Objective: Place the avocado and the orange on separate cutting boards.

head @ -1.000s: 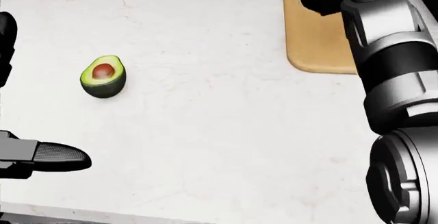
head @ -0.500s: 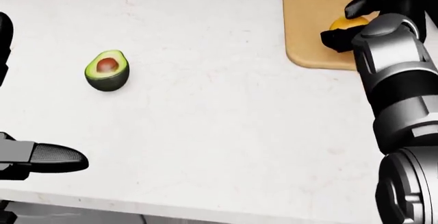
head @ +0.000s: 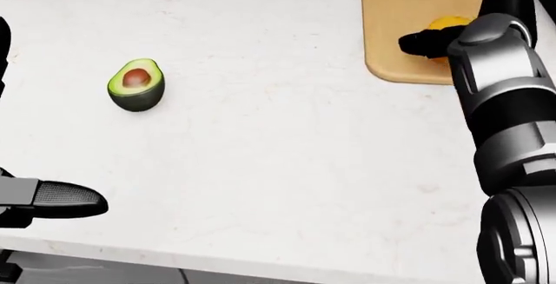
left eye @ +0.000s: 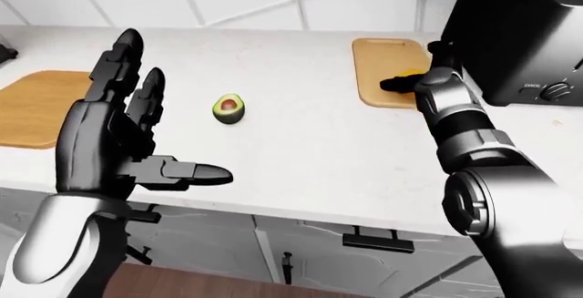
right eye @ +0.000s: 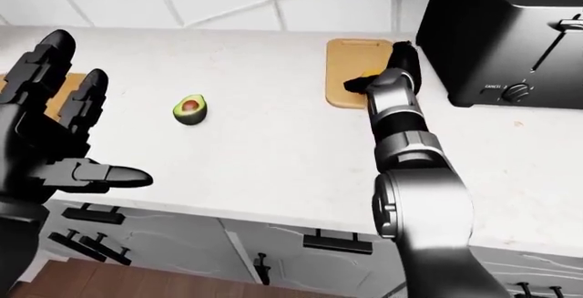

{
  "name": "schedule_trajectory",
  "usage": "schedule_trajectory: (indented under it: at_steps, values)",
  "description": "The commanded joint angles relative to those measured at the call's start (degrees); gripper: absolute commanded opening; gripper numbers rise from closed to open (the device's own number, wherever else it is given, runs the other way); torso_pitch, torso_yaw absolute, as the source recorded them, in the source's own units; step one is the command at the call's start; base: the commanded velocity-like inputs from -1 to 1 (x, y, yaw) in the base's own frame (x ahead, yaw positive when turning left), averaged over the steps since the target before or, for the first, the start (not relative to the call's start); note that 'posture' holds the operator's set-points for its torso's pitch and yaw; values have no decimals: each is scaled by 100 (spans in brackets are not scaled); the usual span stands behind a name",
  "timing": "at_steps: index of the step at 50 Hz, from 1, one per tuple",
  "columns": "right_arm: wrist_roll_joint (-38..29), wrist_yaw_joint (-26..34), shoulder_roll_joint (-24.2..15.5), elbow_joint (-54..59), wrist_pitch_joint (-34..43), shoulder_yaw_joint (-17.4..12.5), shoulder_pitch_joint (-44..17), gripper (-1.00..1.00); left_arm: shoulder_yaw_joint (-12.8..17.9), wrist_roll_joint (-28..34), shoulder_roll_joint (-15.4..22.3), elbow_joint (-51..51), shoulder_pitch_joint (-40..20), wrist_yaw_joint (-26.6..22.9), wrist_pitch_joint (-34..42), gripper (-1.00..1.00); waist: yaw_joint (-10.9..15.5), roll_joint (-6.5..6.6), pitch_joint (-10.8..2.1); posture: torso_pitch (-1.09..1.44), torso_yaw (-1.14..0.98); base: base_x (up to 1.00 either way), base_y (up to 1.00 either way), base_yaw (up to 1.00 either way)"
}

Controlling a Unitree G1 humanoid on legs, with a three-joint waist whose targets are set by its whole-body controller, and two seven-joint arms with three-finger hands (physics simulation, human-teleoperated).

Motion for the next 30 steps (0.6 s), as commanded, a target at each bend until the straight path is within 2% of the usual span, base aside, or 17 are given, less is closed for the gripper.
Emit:
schedule_trajectory:
  at_steps: [1, 7, 8, 10, 12, 16, 20, 23, 24, 28, 29, 30]
  values:
    - [-57, 31, -107, -371, -165, 16, -319, 72, 59, -15, 61, -157, -148, 29, -118, 100, 1, -15, -179, 0, 0, 0, 0, 0]
    - [47, 284, -153, -879, -126, -6, -248, 73, 63, -85, 105, -170, -309, 121, 34, 100, 1, -19, -160, 0, 0, 0, 0, 0]
    - [212, 417, -96, -1129, -90, -87, -187, 79, 63, -112, 115, -179, -365, 150, 89, 100, 1, -21, -159, 0, 0, 0, 0, 0]
    - [351, 582, 16, -1699, 96, -51, -43, 100, 16, -122, 150, -158, -450, 207, 142, 100, 1, -26, -152, 0, 0, 0, 0, 0]
    - [479, 747, 122, -2524, 403, -15, 130, 100, 29, -188, 181, -171, -604, 273, 286, 100, -4, -33, -146, 0, 0, 0, 0, 0]
    - [581, 1283, 477, -5092, 1543, 233, 713, 100, -76, -347, 294, -52, -1213, 525, 676, 100, 5, -39, -118, 0, 0, 0, 0, 0]
    - [325, 1786, 721, -7010, 2528, 463, 1220, 100, -427, -260, 386, 218, -1591, 688, 765, 100, 5, -36, -69, 0, 0, 0, 0, 0]
    - [124, 2243, 887, -8065, 3049, 608, 1502, 100, -816, 76, 456, 566, -1581, 577, 602, 100, 11, -48, -53, 0, 0, 0, 0, 0]
    - [19, 2310, 978, -8529, 3175, 656, 1688, 100, -1085, 182, 406, 774, -1466, 426, 592, 100, 11, -50, -56, 0, 0, 0, 0, 0]
    - [-316, 2604, 1104, -9162, 3467, 704, 1864, 100, -1563, 1011, 232, 1197, -1580, 64, 325, 100, 21, -59, -88, 0, 0, 0, 0, 0]
    - [-398, 2704, 1125, -9381, 3587, 751, 1919, 100, -1811, 1383, 284, 1423, -1641, -18, 109, 100, 18, -61, -99, 0, 0, 0, 0, 0]
    - [-468, 2792, 1153, -9524, 3660, 778, 1965, 100, -1891, 1637, 171, 1646, -1655, -144, -85, 100, 15, -65, -99, 0, 0, 0, 0, 0]
